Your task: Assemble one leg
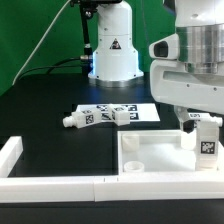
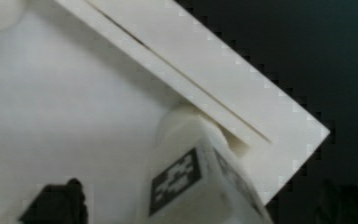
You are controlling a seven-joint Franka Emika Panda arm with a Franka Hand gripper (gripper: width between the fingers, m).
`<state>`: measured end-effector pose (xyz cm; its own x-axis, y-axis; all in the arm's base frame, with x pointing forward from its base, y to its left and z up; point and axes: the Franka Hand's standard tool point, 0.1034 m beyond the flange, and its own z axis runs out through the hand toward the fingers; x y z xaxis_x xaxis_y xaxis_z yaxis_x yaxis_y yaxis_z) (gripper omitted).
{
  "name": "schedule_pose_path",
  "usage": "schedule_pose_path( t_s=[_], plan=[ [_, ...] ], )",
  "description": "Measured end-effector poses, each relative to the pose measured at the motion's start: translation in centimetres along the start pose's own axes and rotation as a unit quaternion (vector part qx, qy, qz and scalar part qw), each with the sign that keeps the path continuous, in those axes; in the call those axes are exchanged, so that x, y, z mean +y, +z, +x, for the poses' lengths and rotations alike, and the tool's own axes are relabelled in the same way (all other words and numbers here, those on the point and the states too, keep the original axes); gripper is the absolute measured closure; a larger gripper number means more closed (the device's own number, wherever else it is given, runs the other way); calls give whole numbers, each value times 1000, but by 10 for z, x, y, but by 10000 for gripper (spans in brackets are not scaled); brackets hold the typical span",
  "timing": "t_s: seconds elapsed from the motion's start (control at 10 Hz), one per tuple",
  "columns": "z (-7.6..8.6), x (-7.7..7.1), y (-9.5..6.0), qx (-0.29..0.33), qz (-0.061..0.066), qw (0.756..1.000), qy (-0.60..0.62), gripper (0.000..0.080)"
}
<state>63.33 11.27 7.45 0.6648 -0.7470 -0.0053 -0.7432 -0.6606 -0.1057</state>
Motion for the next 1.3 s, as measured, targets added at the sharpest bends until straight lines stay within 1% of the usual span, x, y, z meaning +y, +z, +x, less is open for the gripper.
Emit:
schedule_pose_path(
  t_s=[0.1,0.2,0.4,0.5,0.6,0.7,0.8,0.9,1.1,1.3],
  plan=[
    [0,0,0,1,-2,1000,-29,150],
    [1,-1,0,7,-7,992,-123,150],
    [-3,-1,7,7,-16,971,-238,150],
    [-3,-1,7,7,-15,979,-203,150],
    [-2,-1,7,8,-16,978,-206,259],
    [-2,-1,7,8,-16,983,-183,394],
    [-2,-1,7,8,-15,989,-150,394],
    [-2,-1,7,9,-15,994,-111,515],
    [-5,-3,6,10,-17,1000,-1,515],
    [-5,-3,6,13,-16,992,120,515]
  ],
)
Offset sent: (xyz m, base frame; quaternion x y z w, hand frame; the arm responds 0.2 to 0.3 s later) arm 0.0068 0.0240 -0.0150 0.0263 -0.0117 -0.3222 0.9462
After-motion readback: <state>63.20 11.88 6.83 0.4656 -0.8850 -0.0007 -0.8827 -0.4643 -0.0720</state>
